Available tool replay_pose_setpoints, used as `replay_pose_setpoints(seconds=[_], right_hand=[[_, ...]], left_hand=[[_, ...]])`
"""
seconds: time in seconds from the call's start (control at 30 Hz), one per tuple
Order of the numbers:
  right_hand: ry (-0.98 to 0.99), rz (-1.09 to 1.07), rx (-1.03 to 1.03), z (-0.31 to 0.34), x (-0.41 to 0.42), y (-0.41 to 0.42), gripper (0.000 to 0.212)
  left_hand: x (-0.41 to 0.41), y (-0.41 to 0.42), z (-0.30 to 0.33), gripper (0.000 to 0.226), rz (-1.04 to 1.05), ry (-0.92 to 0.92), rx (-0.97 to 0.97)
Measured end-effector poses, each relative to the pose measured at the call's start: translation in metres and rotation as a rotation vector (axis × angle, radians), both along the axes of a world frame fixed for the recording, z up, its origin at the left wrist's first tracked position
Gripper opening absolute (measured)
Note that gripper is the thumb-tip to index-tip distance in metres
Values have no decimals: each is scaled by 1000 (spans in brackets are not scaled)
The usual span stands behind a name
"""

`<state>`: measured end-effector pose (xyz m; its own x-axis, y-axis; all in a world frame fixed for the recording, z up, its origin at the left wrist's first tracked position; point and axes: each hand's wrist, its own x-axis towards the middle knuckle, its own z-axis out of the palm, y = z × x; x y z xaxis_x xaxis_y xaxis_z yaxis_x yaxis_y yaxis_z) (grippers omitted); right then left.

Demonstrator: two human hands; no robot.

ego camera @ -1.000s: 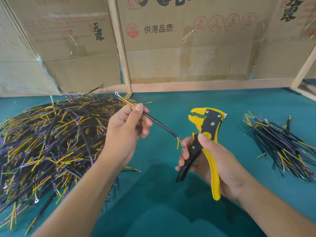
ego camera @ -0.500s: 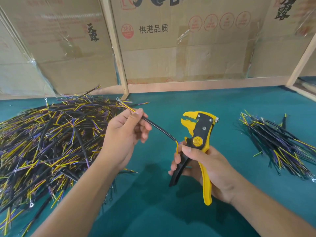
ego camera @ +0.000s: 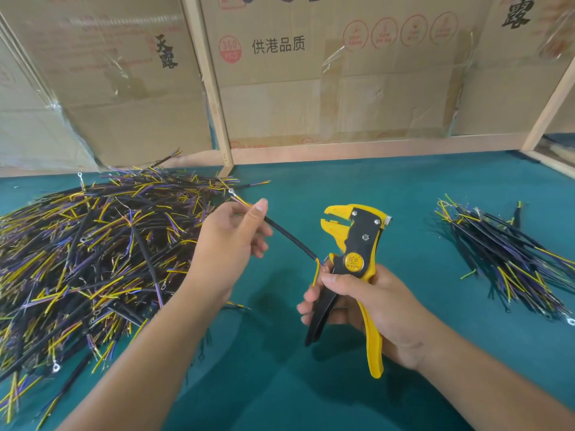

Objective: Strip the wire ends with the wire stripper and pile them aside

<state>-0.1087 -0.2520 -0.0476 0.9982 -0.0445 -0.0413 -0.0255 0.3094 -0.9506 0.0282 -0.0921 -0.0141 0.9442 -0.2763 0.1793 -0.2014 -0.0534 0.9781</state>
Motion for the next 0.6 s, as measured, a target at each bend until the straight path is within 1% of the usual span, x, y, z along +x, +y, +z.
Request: replay_pose_setpoints(seconds=[0.03,0.07,0.1,0.17,0.2,0.27,0.3,0.33,0.37,0.4,0.43,0.5,0.53,0.6], right_hand=[[1,-5,4,0,0,0,8],[1,-9,9,-1,0,0,8],[2,-12,12,-1,0,0,9],[9,-13,13,-1,0,0,9],[10,-9,15,-1,0,0,9],[11,-3,25,-1,0,0,9],[10,-2,32,-1,0,0,9],[9,-2,40,-1,0,0,9],[9,-1,45,-1,1,0,9],[9,0,46,-1,1,0,10],[11,0,45,0,1,-1,10],[16,2,45,0,1,-2,10],[19,4,48,1,0,-3,10],[24,18,59,3,-1,-3,9]], left_hand=[[1,1,-3,37,96,-63,151],[2,2,-5,42,196,-180,302],[1,4,-5,45,274,-343,416],[-4,6,-3,57,366,-645,525],[-7,6,-1,65,399,-725,548],[-12,5,4,81,463,-773,583],[-15,4,7,86,473,-788,607],[-17,4,9,83,433,-819,636],[-18,3,10,75,329,-862,666],[-18,3,11,66,177,-892,697],[-18,3,11,58,5,-879,722],[-18,3,6,47,-287,-743,725],[-17,4,2,42,-386,-677,708],[-15,4,-1,35,-503,-612,679]])
